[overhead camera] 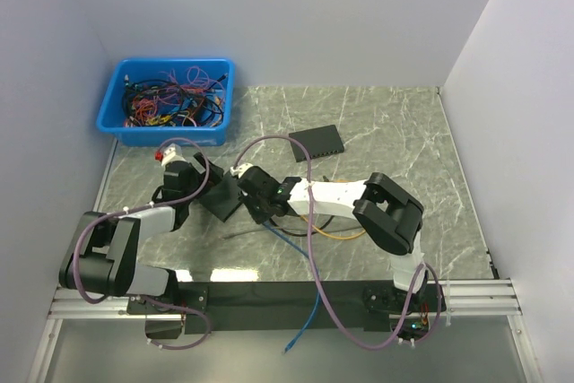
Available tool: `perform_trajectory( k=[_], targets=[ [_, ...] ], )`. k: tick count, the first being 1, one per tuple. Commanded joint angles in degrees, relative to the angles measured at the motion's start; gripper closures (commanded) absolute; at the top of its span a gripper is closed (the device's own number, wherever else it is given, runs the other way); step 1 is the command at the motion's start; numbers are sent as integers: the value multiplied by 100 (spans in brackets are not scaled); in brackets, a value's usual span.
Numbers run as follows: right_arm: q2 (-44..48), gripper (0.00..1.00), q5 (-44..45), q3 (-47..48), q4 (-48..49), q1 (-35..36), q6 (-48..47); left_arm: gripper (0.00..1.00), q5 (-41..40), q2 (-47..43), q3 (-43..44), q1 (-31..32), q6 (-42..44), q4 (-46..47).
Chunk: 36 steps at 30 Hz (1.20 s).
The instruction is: Insert the plug into the switch port
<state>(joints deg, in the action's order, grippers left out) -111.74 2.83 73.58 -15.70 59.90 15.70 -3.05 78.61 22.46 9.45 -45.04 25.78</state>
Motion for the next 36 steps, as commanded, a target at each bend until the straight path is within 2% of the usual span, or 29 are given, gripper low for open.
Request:
perform_trajectory(
  k=[1,11,17,23,36],
  targets=[
    [82,100,-265,113,243,31,178,1,559,-47,-127,-14,-154,850],
    [267,100,-960,-28,569,127,618,2,604,-372,-742,-5,-611,876],
    [109,100,-680,218,226,224,609,2,744,-259,-980,-5,-726,1149],
    [4,100,-415,218,77,215,697,2,709,-214,-866,-5,-673,1140],
    [-418,100,-99,833,-442,180,706,1,568,-399,-734,-5,-506,1017]
  ],
)
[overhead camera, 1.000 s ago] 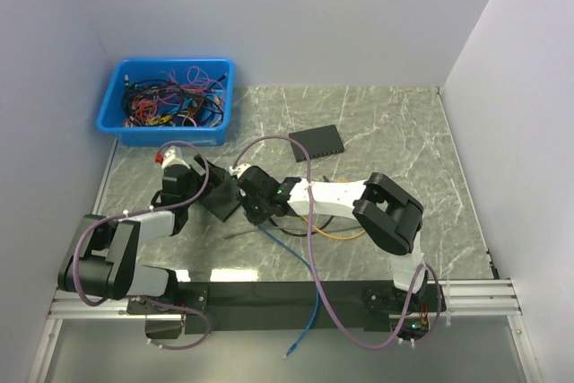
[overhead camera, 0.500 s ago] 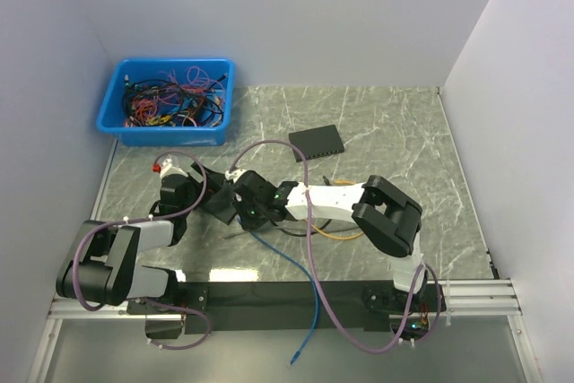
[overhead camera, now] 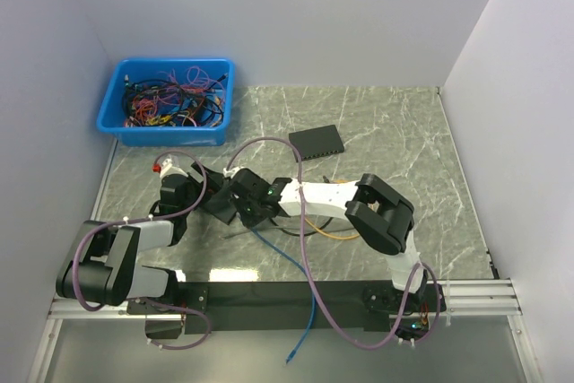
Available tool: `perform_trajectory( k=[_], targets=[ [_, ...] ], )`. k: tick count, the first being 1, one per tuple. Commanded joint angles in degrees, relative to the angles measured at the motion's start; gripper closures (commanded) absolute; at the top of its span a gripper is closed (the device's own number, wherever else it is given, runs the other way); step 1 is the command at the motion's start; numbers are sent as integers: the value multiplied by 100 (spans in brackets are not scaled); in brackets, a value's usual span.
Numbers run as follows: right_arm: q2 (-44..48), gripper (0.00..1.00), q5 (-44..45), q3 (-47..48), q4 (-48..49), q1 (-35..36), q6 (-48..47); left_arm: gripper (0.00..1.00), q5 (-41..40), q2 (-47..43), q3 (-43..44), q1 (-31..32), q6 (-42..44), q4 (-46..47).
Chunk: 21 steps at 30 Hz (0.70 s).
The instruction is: Insert the plug into the switch port
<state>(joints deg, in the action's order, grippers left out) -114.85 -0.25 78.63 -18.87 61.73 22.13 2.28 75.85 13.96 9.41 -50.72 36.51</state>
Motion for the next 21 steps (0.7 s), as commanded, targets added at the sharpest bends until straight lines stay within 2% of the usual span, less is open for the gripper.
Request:
perform_trajectory(
  k=[1,21],
  targets=[
    [-117,100,227,389,-151,-4,63,1,44,-141,107,-1,71,-39],
    [-468,100,254,996,-451,5,90,1,255,96,-59,-1,106,488]
  ],
)
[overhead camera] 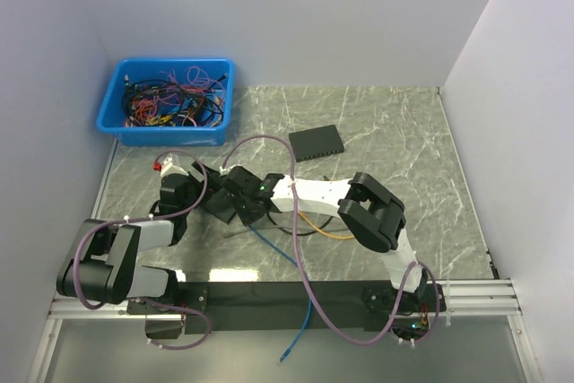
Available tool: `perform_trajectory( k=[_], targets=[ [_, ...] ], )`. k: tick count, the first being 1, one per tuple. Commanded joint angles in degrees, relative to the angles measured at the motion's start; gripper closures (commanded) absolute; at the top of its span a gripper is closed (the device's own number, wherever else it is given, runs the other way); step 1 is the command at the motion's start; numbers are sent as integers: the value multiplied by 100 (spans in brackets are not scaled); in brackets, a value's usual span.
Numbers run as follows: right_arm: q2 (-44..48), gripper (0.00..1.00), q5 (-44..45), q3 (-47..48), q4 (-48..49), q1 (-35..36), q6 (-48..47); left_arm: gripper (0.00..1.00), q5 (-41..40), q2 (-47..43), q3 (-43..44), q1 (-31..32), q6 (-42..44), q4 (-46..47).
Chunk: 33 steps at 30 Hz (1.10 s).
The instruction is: Insert the plug into the switch port
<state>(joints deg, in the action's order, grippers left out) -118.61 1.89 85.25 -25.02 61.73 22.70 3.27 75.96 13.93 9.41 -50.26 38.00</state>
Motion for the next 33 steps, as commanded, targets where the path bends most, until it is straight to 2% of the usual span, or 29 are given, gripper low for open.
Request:
perform_trajectory(
  k=[1,13,19,26,33],
  targets=[
    [-84,100,-48,360,164,-3,24,1,165,137,-66,-1,51,401],
    [-57,100,-418,387,401,14,-72,2,218,191,-84,-1,16,428],
    [4,100,-198,317,471,5,-397,2,279,287,-5,-1,60,384],
    [189,100,469,71,743,5,-1099,2,376,393,83,17,95,366],
    [285,100,558,-149,1112,23,-1505,2,411,437,110,26,122,331]
  ],
)
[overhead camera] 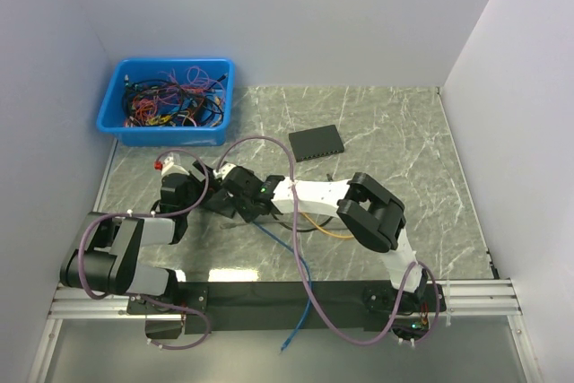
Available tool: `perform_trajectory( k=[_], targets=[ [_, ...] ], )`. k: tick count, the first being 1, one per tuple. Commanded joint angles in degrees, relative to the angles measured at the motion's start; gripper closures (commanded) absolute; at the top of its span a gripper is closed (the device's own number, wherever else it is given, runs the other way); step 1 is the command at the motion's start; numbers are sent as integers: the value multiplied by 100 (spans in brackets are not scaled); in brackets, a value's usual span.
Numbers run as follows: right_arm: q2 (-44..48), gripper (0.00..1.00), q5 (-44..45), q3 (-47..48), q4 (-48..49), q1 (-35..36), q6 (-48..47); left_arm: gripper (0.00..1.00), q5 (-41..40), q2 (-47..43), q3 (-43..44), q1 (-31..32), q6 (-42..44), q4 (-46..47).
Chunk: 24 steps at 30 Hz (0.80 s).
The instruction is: Insert the plug into the switch port
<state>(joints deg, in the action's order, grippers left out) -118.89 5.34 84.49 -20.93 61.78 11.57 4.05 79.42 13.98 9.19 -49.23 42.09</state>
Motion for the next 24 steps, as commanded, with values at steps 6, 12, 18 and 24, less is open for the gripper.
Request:
perform_trajectory(
  k=[6,12,18,24],
  targets=[
    [463,100,81,-257,897,36,-805,3,420,153,149,65,63,-86],
    [577,100,107,-424,994,45,-1279,4,587,372,316,92,168,-113],
    [560,100,-51,-433,1064,45,-1447,5,711,531,457,153,247,-122],
    [727,100,-288,-618,1302,54,-1588,5,869,662,588,180,370,-157]
  ],
)
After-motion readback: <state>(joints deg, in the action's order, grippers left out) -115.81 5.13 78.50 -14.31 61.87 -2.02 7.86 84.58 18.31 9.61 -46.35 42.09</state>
